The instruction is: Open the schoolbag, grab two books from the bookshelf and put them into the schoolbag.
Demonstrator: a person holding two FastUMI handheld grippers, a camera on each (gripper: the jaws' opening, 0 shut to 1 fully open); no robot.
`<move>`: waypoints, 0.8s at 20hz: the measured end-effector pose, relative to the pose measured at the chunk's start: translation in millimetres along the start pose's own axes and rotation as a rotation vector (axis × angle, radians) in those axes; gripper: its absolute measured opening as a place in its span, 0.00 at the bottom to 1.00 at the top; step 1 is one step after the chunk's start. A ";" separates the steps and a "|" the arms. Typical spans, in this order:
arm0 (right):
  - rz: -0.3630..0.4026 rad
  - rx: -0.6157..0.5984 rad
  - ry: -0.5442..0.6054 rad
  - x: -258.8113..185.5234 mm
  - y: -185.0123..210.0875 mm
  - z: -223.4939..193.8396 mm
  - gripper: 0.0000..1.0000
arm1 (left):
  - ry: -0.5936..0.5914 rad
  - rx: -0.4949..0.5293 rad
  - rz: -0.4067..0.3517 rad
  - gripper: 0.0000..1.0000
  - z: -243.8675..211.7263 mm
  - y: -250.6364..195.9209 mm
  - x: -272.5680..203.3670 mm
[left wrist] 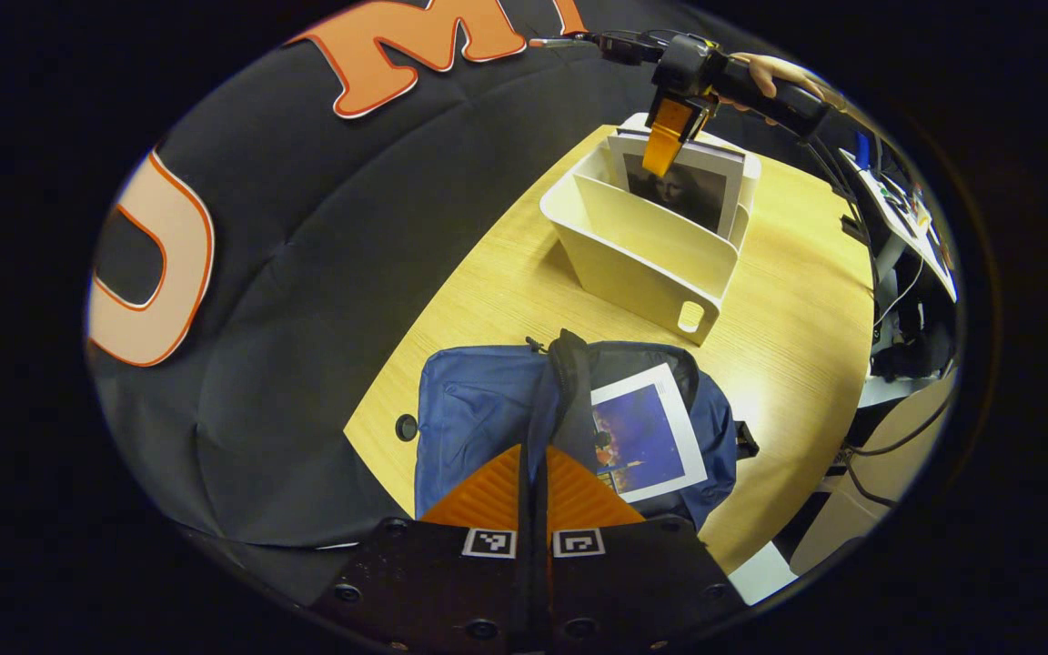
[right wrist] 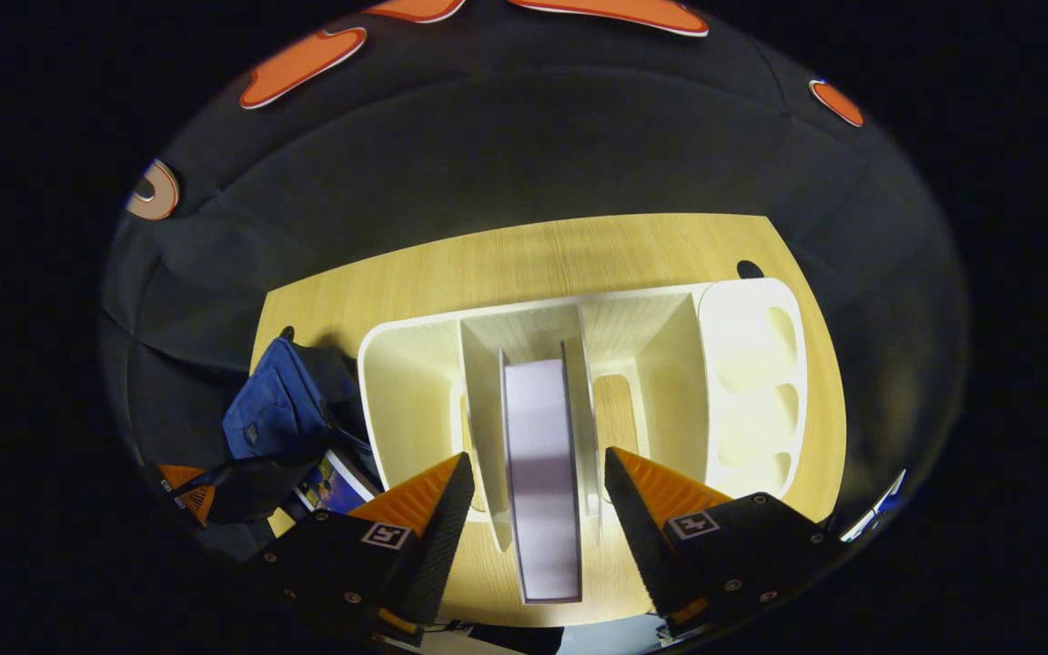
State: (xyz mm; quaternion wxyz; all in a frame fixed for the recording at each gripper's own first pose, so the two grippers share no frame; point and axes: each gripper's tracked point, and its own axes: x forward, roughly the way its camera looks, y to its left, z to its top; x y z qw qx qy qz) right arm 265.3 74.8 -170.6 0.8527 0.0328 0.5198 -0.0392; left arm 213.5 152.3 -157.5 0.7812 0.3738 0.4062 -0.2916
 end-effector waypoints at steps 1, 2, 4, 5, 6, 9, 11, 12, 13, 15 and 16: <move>-0.011 -0.005 0.005 0.2 -2.5 0.0 0.75 | 0.001 0.002 -0.002 0.01 -0.7 -0.1 -0.4; -0.015 -0.002 0.005 -0.4 -2.5 0.9 0.56 | 0.002 0.004 -0.004 0.01 0.3 0.0 0.0; -0.020 -0.002 0.012 2.0 -1.6 -1.4 0.35 | 0.004 0.004 -0.009 0.01 0.7 -0.8 1.0; -0.023 -0.006 0.012 0.8 -1.7 -2.2 0.34 | 0.006 0.003 -0.010 0.01 0.3 -1.5 1.5; -0.021 -0.009 0.009 -0.5 -1.2 -2.5 0.34 | 0.006 0.003 -0.011 0.01 0.5 -1.1 2.3; -0.016 -0.011 -0.002 -13.7 0.7 -0.3 0.34 | 0.004 0.005 -0.012 0.01 -0.4 -0.3 2.2; -0.024 -0.030 -0.027 -28.0 1.1 3.4 0.33 | 0.002 0.005 -0.013 0.01 0.8 0.0 0.1; -0.023 -0.029 -0.039 -36.8 1.8 6.6 0.33 | -0.001 0.003 -0.013 0.01 0.9 -0.1 0.3; -0.012 -0.025 -0.053 -48.8 4.5 8.6 0.33 | -0.003 0.003 -0.013 0.01 0.5 -0.7 0.6; 0.015 -0.022 -0.092 -76.9 7.4 18.1 0.33 | -0.006 0.002 -0.013 0.01 0.3 0.6 -0.2; 0.019 -0.030 -0.118 -91.7 7.2 21.2 0.34 | -0.009 0.001 -0.014 0.01 0.6 0.7 -0.2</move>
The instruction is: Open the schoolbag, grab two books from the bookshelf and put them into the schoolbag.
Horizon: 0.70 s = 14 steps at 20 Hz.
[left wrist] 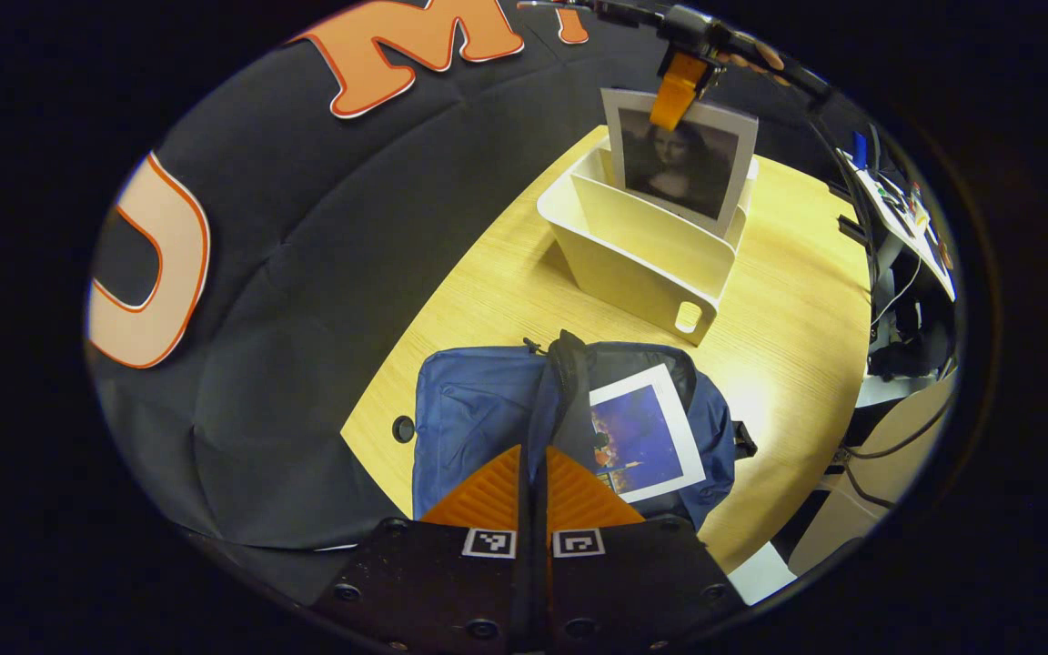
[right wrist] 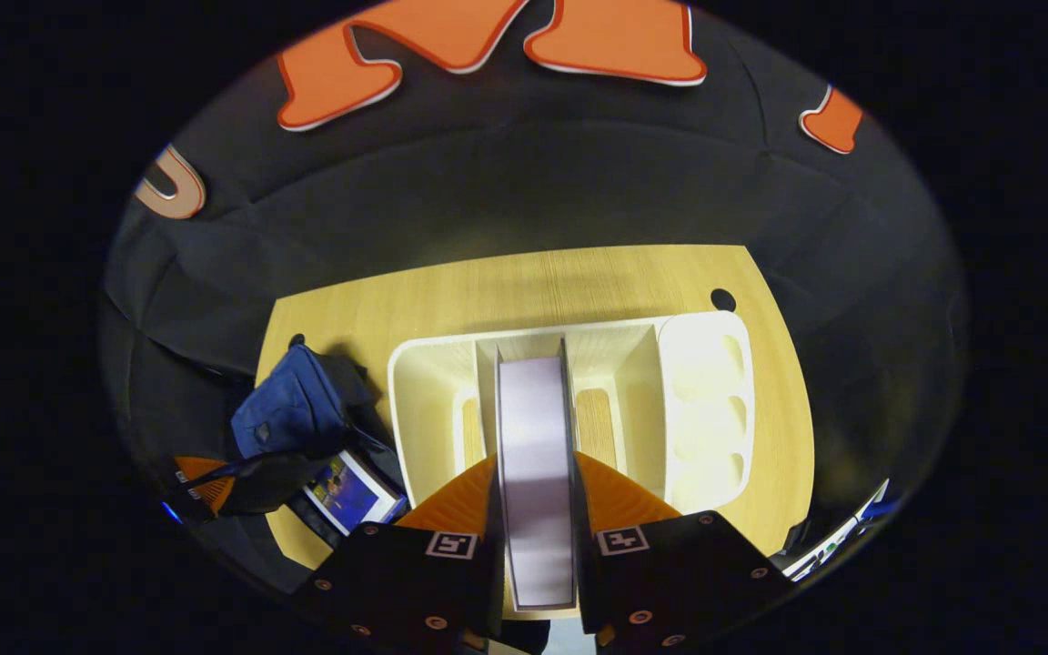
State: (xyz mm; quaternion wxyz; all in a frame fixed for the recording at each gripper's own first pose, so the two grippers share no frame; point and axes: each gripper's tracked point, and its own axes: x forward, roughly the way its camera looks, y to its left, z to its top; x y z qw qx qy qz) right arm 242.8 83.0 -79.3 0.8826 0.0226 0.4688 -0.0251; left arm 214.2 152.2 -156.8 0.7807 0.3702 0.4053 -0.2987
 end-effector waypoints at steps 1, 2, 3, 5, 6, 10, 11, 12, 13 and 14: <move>-0.007 -0.018 -0.025 -14.1 -2.1 3.6 0.33 | -0.003 -0.001 0.001 0.01 -0.5 0.5 -0.2; -0.018 -0.033 -0.049 -29.2 -6.0 5.0 0.33 | -0.007 -0.002 -0.001 0.01 -0.9 0.4 -0.6; -0.024 -0.043 -0.076 -44.6 -8.1 6.6 0.33 | -0.009 0.001 -0.003 0.01 -1.1 0.4 -1.0; 0.006 -0.025 -0.132 -75.0 -4.8 6.3 0.33 | -0.014 0.007 0.002 0.01 -1.5 2.4 -2.0; 0.045 -0.007 -0.157 -91.1 1.3 4.1 0.33 | -0.019 0.007 0.011 0.01 -0.8 5.1 -2.9; 0.198 0.057 -0.248 -149.8 20.2 -11.2 0.32 | -0.029 0.006 0.023 0.01 -1.2 6.5 -5.9; 0.224 0.067 -0.265 -161.5 21.8 -20.5 0.32 | -0.030 0.009 0.025 0.01 -1.5 6.6 -7.5; 0.253 0.080 -0.274 -166.7 26.7 -29.8 0.32 | -0.033 0.011 0.029 0.01 -0.7 6.6 -8.6; 0.290 0.104 -0.275 -169.8 34.4 -43.2 0.32 | -0.035 0.016 0.035 0.01 -0.1 8.1 -9.6; 0.340 0.128 -0.273 -166.5 45.0 -55.7 0.32 | -0.034 0.021 0.041 0.01 1.0 8.7 -10.9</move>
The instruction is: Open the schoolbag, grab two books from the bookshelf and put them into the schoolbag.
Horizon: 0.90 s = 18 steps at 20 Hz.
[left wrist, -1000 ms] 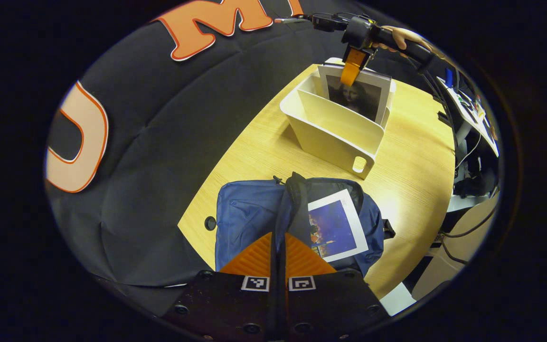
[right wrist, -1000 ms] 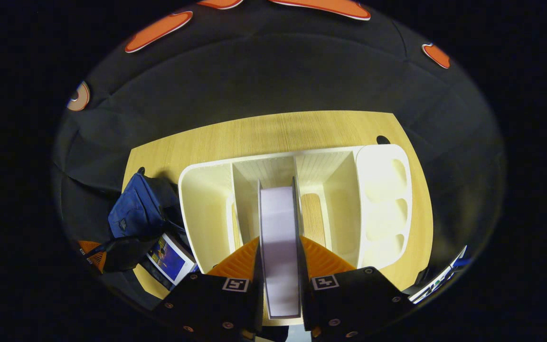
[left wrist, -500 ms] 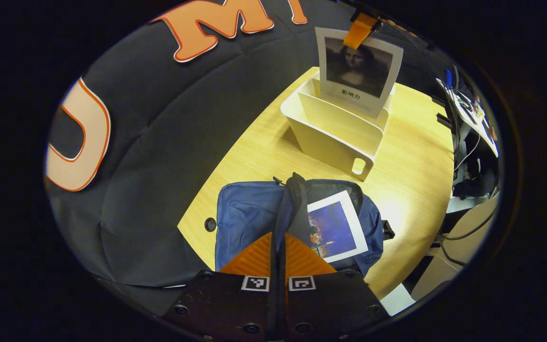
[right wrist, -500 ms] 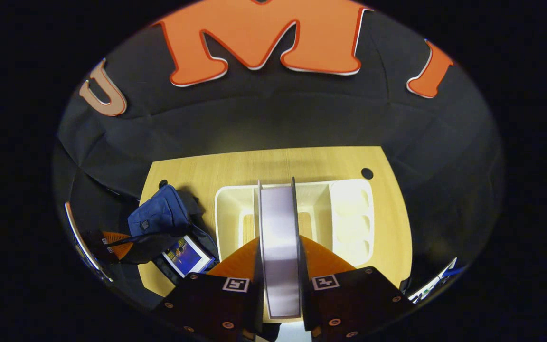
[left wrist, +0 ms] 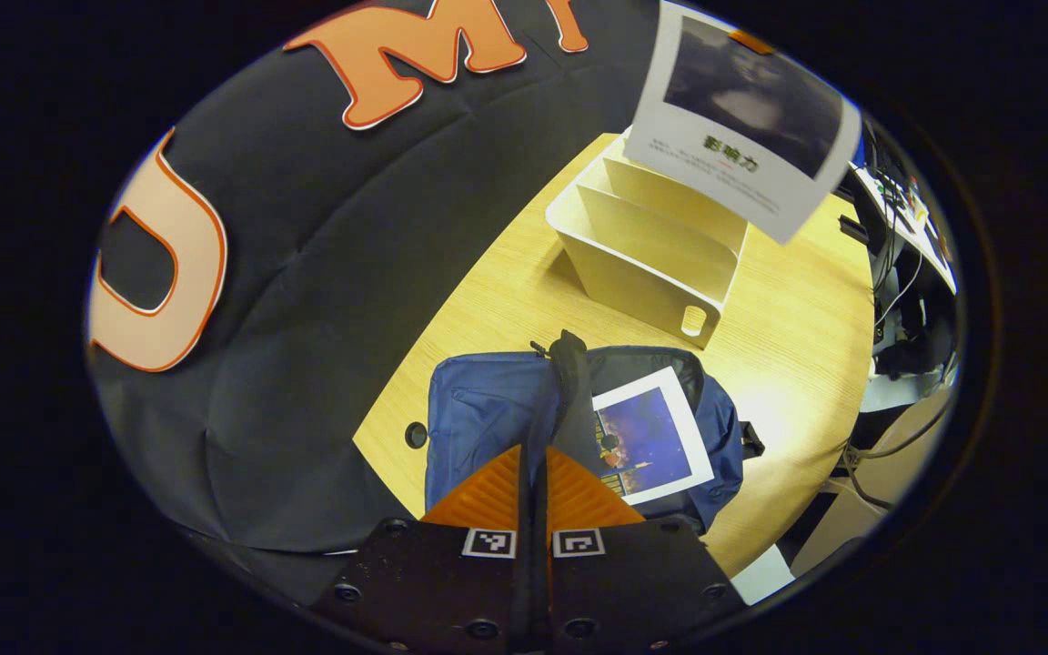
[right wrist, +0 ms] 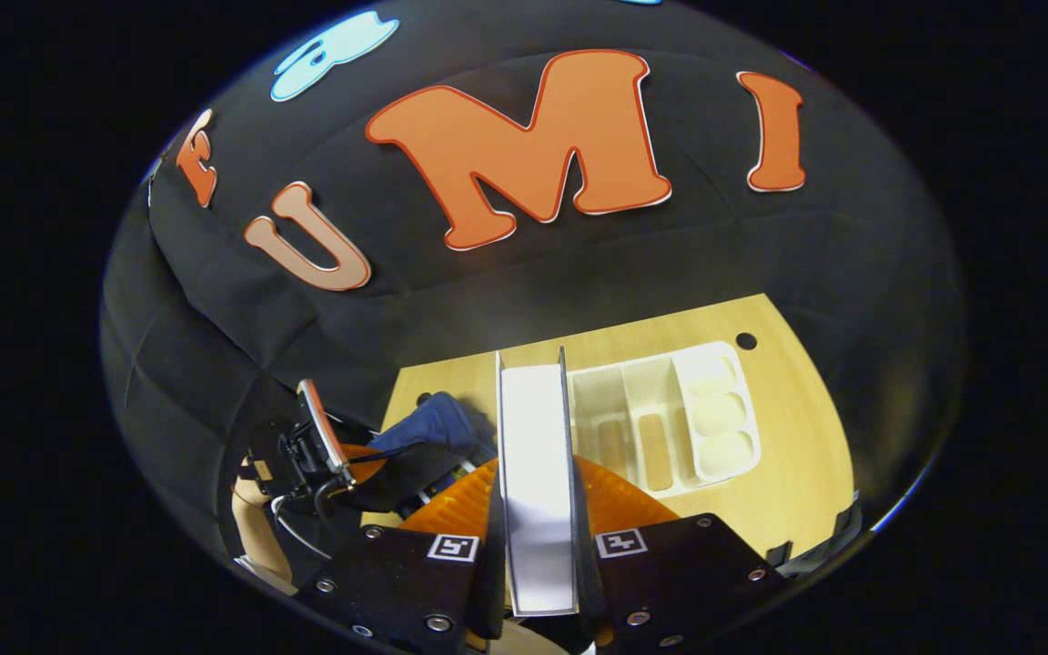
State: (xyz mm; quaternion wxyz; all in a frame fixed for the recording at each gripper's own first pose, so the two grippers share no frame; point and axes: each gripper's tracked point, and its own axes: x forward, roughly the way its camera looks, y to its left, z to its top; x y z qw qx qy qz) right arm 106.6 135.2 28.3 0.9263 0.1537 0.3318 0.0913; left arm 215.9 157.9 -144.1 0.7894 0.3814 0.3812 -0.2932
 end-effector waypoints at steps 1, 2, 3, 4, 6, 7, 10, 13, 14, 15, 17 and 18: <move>0.045 0.035 0.015 6.6 5.6 -14.6 0.32 | -0.001 0.003 0.007 0.01 0.2 1.1 -1.6; 0.088 0.083 0.031 13.8 13.6 -35.1 0.32 | 0.002 0.007 0.011 0.01 -0.4 1.4 -2.0; 0.120 0.119 0.047 21.4 18.9 -51.4 0.32 | 0.003 0.012 0.015 0.01 -0.3 1.5 -2.4; 0.136 0.152 0.065 35.2 22.2 -67.5 0.32 | 0.002 0.014 0.017 0.01 -0.1 0.9 -2.6; 0.158 0.211 0.077 67.9 30.1 -95.1 0.32 | 0.003 0.022 0.015 0.01 -0.3 -1.4 -6.9; 0.179 0.246 0.076 82.5 36.4 -105.9 0.31 | 0.003 0.025 0.020 0.01 -0.2 -0.8 -7.5; 0.227 0.346 0.084 122.1 53.1 -128.7 0.32 | 0.000 0.027 0.021 0.01 2.0 -1.8 -8.7; 0.218 0.408 0.046 161.2 59.0 -137.3 0.32 | -0.005 0.019 0.018 0.01 2.8 -4.9 -9.9; 0.211 0.424 0.037 172.6 58.5 -141.3 0.32 | -0.008 0.018 0.017 0.01 2.8 -3.9 -10.7; 0.213 0.447 0.026 183.5 60.6 -144.3 0.32 | -0.011 0.018 0.015 0.01 4.5 -4.7 -11.3; 0.208 0.489 -0.002 200.9 63.1 -153.4 0.32 | -0.016 0.021 0.013 0.01 5.8 -6.0 -11.7; 0.208 0.512 -0.021 210.0 67.1 -154.4 0.32 | -0.019 0.021 0.013 0.01 6.1 -6.9 -13.4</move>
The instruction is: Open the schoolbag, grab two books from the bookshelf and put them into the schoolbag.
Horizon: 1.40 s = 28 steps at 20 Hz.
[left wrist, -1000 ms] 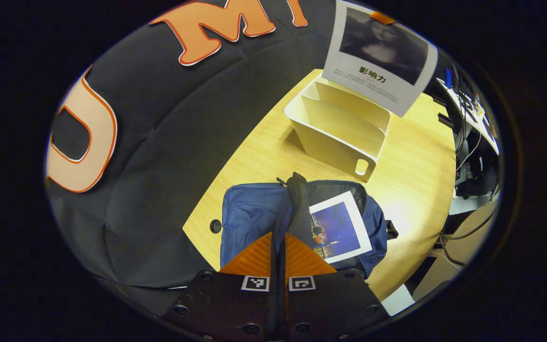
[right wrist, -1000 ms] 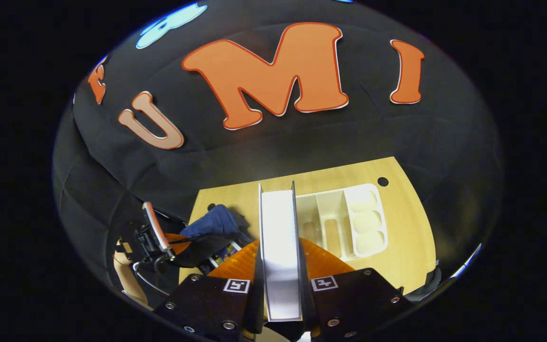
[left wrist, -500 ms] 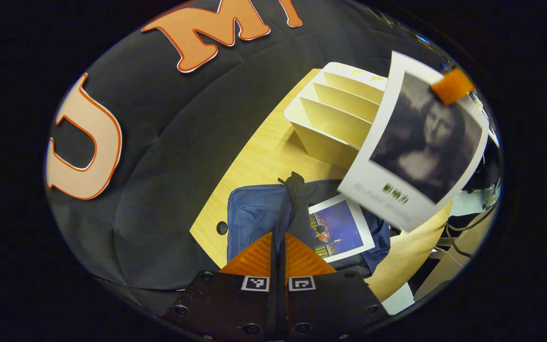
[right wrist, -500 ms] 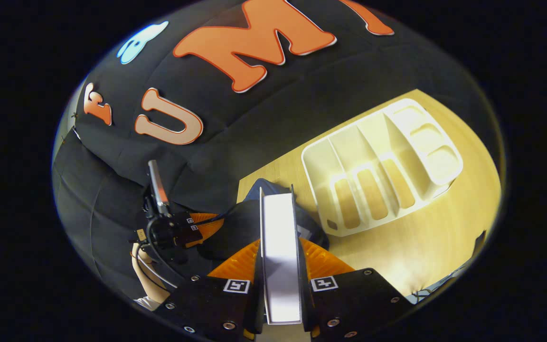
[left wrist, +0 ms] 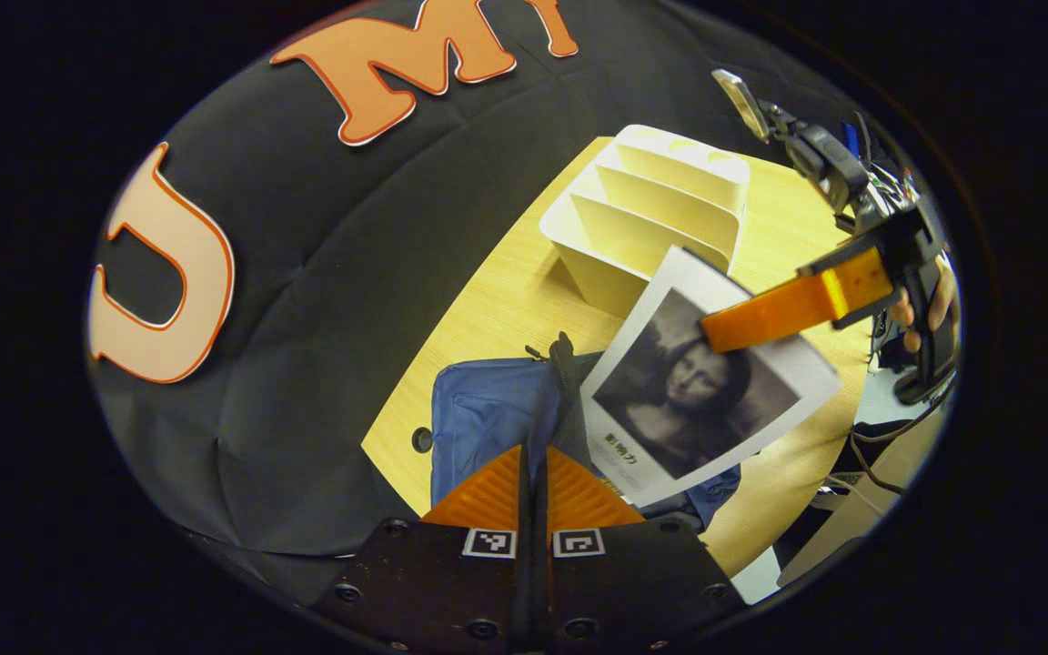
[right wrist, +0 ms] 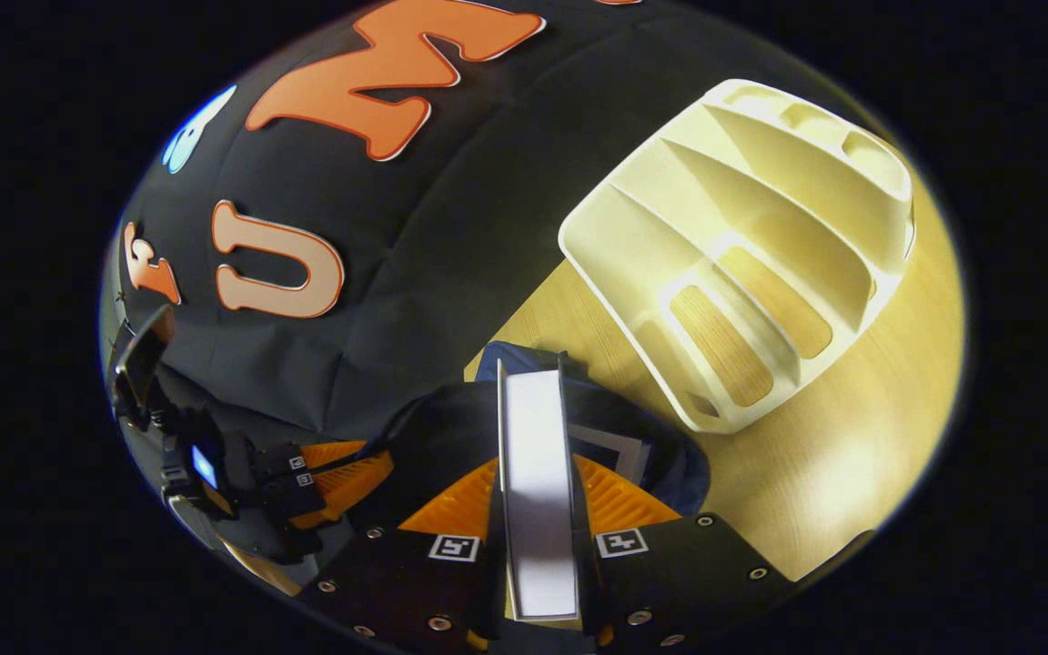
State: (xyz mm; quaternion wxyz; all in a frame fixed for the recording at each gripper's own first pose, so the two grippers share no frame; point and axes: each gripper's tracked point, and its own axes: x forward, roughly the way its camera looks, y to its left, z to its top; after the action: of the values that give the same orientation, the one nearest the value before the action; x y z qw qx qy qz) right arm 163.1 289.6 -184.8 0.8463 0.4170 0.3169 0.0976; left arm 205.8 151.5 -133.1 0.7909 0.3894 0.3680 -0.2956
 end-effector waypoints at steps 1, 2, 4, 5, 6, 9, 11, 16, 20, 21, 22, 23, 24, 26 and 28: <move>0.004 0.019 -0.029 8.7 0.5 -0.5 0.32 | -0.002 0.008 0.003 0.01 2.2 -0.3 -1.4; 0.004 0.027 -0.054 16.0 1.5 -2.2 0.32 | -0.003 0.020 0.008 0.01 1.7 0.5 -2.8; 0.008 0.023 -0.086 22.7 5.0 -6.4 0.32 | -0.009 0.026 0.007 0.01 4.2 -0.7 -4.7; 0.010 0.018 -0.090 25.7 5.9 -9.0 0.32 | -0.016 0.027 0.001 0.01 6.4 -3.0 -4.4; 0.013 0.015 -0.093 31.3 8.6 -11.7 0.32 | -0.020 0.028 -0.003 0.01 7.8 -3.7 -3.4; 0.002 0.014 -0.070 50.3 14.6 -21.6 0.32 | -0.027 0.040 -0.013 0.01 12.1 -8.6 -2.6; 0.004 0.003 -0.084 56.8 15.9 -26.5 0.32 | -0.032 0.053 -0.015 0.01 14.3 -8.9 -0.4; -0.002 -0.020 -0.029 80.8 21.9 -53.6 0.35 | -0.035 0.066 -0.019 0.00 16.7 -11.2 0.1; -0.003 -0.029 0.012 92.8 23.3 -69.4 0.35 | -0.045 0.036 -0.035 0.01 24.6 -12.0 -5.7; -0.004 -0.039 0.021 95.5 24.0 -72.5 0.35 | -0.039 0.036 -0.035 0.01 20.4 -11.3 -2.5; -0.013 -0.048 0.027 95.7 22.3 -74.5 0.35 | -0.043 0.032 -0.036 0.01 19.6 -13.2 -1.3; -0.031 -0.056 0.046 93.4 17.4 -77.0 0.39 | -0.045 0.024 -0.044 0.01 17.9 -15.2 -3.3; -0.041 -0.062 0.067 90.7 14.2 -81.1 0.41 | -0.047 0.015 -0.055 0.01 15.7 -18.4 -4.6; -0.087 -0.096 0.106 87.3 6.0 -85.3 0.47 | -0.050 0.011 -0.069 0.01 9.5 -23.5 -9.3; -0.145 -0.170 0.098 86.6 -4.2 -78.4 0.53 | -0.053 0.020 -0.081 0.01 6.8 -28.6 -12.9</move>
State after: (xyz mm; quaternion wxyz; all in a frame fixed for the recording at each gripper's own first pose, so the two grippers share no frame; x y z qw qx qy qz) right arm 181.9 374.6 -262.8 0.8670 0.3145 0.3776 0.0828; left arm 179.4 133.2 -131.1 0.7839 0.3739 0.3594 -0.3415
